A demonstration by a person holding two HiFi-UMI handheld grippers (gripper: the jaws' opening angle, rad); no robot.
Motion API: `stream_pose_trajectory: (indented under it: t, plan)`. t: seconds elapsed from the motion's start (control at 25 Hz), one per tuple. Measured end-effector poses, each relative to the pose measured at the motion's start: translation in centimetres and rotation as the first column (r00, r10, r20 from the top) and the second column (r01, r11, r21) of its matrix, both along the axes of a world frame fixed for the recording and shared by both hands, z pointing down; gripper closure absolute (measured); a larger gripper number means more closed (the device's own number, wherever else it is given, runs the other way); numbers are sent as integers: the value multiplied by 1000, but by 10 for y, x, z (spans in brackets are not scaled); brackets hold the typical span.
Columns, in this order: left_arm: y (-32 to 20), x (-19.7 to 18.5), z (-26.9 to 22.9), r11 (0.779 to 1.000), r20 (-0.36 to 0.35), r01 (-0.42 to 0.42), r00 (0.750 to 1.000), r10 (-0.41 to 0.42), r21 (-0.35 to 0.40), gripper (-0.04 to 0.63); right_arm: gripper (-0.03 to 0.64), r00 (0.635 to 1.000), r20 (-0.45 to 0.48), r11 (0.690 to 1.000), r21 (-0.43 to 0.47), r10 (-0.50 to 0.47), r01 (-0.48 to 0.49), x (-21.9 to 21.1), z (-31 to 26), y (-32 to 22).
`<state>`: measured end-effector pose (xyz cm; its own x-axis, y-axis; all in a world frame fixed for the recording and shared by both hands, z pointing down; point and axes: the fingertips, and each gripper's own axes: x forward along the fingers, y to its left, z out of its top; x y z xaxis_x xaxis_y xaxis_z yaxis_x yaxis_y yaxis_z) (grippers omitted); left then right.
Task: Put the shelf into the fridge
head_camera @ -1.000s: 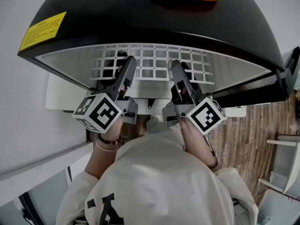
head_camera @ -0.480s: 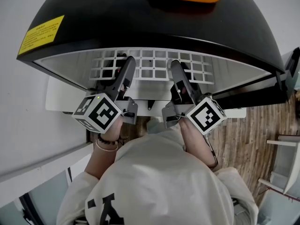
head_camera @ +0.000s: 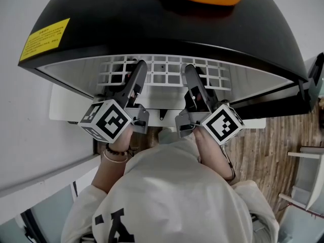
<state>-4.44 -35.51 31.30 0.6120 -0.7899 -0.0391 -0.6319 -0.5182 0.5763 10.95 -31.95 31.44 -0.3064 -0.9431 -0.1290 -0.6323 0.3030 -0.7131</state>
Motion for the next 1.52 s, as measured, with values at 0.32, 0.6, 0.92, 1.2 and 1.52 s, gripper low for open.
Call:
stream_pose_trajectory:
  t: [0.32, 0.6, 0.92, 1.2, 1.52]
  plan:
    - [-4, 1, 0, 1000, 0, -5, 1000, 5, 0, 367, 453, 1000, 0, 1000, -23, 19, -19, 4, 4, -4]
    - [-6, 2, 0, 1000, -1, -4, 1000, 4, 0, 367, 453, 999, -3, 999, -37, 34, -34, 6, 5, -5]
    - [-6, 1, 0, 1000, 2, 5, 1000, -5, 9, 360, 451, 998, -31, 999, -16, 49, -50, 5, 5, -4]
    - [2, -4, -3, 999, -2, 19, 1000, -19, 45, 327, 381, 996, -80, 999, 27, 49, -47, 0, -2, 0]
    - [20, -10, -1, 998, 31, 29, 999, -31, 63, 316, 348, 994, -100, 997, 55, 53, -47, -8, -6, 15]
